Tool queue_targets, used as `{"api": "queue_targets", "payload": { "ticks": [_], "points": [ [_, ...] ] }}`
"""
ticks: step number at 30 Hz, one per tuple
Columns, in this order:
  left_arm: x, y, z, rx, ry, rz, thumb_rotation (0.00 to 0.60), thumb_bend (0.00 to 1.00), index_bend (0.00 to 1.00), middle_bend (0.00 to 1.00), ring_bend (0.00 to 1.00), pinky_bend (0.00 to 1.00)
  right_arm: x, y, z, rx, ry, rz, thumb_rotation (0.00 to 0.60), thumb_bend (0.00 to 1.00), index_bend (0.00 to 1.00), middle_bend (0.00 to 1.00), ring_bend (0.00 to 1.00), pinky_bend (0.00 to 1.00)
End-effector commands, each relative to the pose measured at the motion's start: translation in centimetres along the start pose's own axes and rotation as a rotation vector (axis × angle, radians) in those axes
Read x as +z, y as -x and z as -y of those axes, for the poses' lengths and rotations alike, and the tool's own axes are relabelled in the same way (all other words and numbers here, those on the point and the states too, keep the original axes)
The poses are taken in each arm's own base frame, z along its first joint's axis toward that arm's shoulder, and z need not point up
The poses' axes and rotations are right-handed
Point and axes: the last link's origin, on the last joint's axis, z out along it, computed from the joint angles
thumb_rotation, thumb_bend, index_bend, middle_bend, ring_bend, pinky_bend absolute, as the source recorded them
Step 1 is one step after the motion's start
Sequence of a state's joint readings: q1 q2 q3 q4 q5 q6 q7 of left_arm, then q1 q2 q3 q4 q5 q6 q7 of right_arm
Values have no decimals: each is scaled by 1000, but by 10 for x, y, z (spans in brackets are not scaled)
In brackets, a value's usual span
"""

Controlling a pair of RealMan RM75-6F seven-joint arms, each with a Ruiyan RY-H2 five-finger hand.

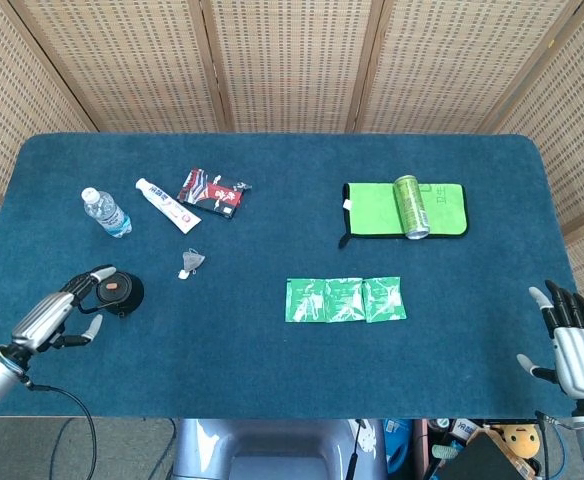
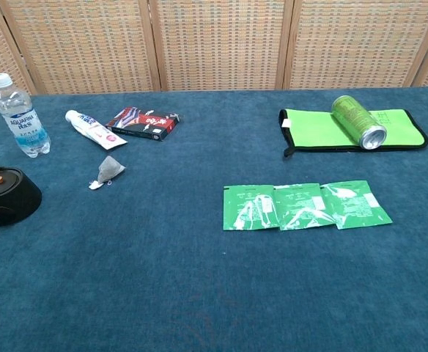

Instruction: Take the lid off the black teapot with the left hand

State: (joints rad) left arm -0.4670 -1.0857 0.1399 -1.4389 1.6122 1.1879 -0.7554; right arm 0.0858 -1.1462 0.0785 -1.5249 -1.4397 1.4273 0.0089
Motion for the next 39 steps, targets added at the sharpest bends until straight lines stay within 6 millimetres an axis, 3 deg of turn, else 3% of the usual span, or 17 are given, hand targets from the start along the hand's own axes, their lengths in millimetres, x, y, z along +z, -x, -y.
{"api": "queue_targets", "payload": {
  "ticks": [1,4,9,18,24,29,39],
  "points": [
    [14,-12,-5,22,-65,-68,600,587,125,0,0,0,0,0,0,0,-1,1,600,0,0,0,0,0],
    [36,-12,-3,79,-154,-76,600,587,234,0,0,0,0,0,0,4,0,2,600,0,0,0,0,0],
    [51,0,0,109,-240,-53,600,588,327,0,0,0,2,-1,-3,15,7,6,600,0,0,0,0,0],
    [57,12,9,140,-328,-18,600,574,363,0,0,0,4,-1,-6,32,13,14,600,0,0,0,0,0],
    [60,10,9,141,-337,-31,600,548,394,0,0,0,4,-1,-5,34,10,17,600,0,0,0,0,0],
    [63,6,17,168,-386,-54,600,437,394,0,0,0,5,-1,-6,41,12,20,600,0,0,0,0,0],
    [67,7,22,175,-425,-52,600,424,394,0,0,0,5,-1,-6,44,10,19,600,0,0,0,0,0]
  ]
}}
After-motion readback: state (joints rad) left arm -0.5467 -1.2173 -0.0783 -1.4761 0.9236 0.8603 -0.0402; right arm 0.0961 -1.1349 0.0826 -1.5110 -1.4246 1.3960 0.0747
